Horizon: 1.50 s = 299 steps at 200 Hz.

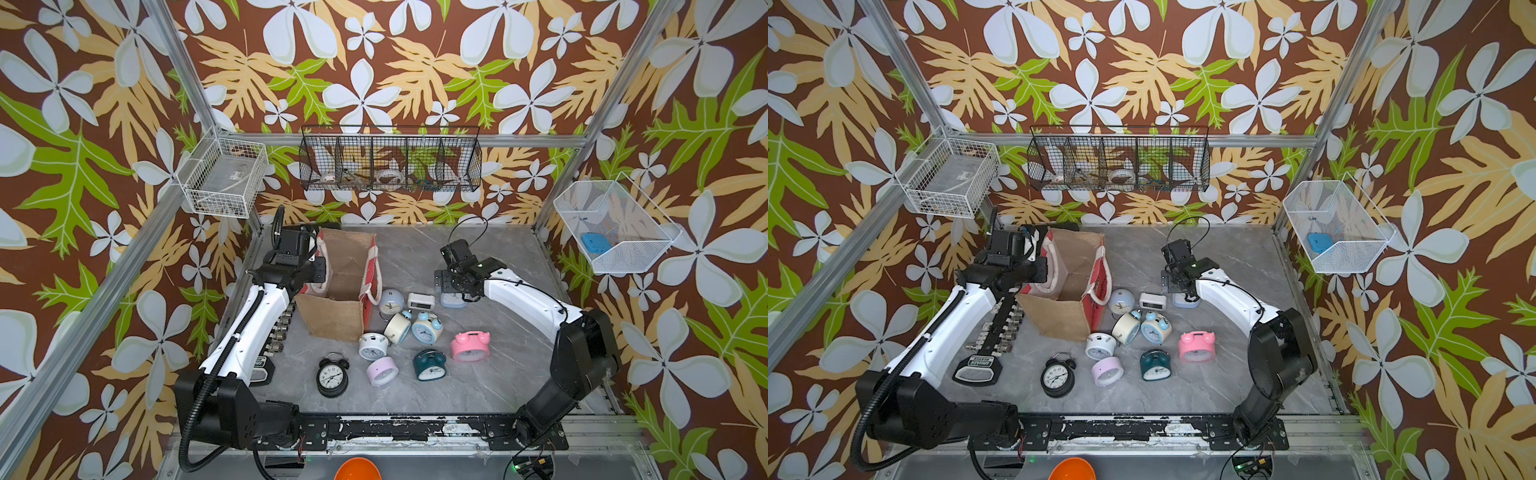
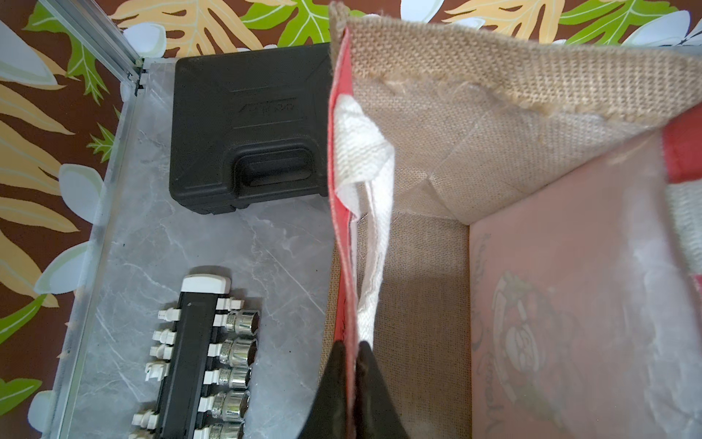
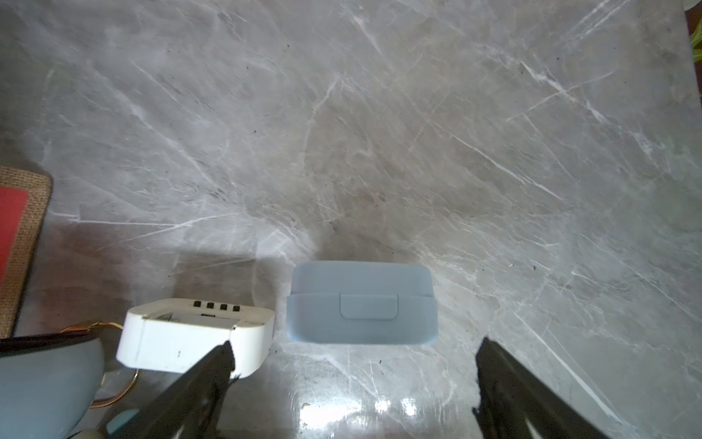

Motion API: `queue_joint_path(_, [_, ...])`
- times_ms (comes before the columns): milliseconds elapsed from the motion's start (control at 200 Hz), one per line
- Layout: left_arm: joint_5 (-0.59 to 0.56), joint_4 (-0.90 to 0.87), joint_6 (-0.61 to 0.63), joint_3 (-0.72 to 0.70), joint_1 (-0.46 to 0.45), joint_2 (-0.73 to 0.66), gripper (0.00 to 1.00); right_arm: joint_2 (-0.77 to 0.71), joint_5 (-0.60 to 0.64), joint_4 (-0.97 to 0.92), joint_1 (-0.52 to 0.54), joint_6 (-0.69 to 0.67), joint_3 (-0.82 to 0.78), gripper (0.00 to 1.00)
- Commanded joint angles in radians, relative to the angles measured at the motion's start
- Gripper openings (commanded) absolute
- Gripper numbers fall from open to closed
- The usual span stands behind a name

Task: Put the alarm clock into the canvas bag
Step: Pick up the alarm from the center of the board.

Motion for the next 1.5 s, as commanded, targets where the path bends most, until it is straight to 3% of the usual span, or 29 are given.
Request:
queue_joint_path(0, [0.014, 0.023, 0.006, -0.003, 0.002, -0.002, 0.1, 0.028, 0.002, 0.021, -0.02, 0.011, 0.008, 1.0])
queue_joint_path(90, [0.014, 0.027, 0.007, -0.006, 0.003, -0.003, 0.1, 0.035, -0.064, 0.035, -0.035, -0.115, 0.021, 1.0])
queue_joint_path(235, [0.02, 0.029, 0.008, -0.012, 0.004, 0.003, 0.1, -0.007, -0.186, 0.019, -0.047, -0.478, 0.049, 0.99])
queue_joint_path(475, [0.014, 0.032, 0.01, -0.018, 0.006, -0.011, 0.1, 0.041, -0.392, -0.157, -0.084, -0.932, 0.139, 0.95])
queue_joint_path(661, [0.025, 0.034, 0.01, -0.025, 0.007, -0.018, 0.1, 0.103, -0.479, -0.308, -0.157, -1.175, 0.252, 0.95])
queue_joint_path(796, [0.03, 0.037, 0.01, -0.033, 0.006, -0.022, 0.1, 0.194, -0.527, -0.422, -0.22, -1.247, 0.337, 0.95])
queue_joint_path(1146, [0.057, 0.043, 0.007, -0.039, 0.007, -0.024, 0.09, 0.359, -0.56, -0.382, -0.241, -1.288, 0.344, 0.91])
queue_joint_path(1491, [0.051, 0.048, 0.007, -0.045, 0.012, -0.026, 0.09, 0.354, -0.587, -0.348, -0.241, -1.28, 0.315, 0.6])
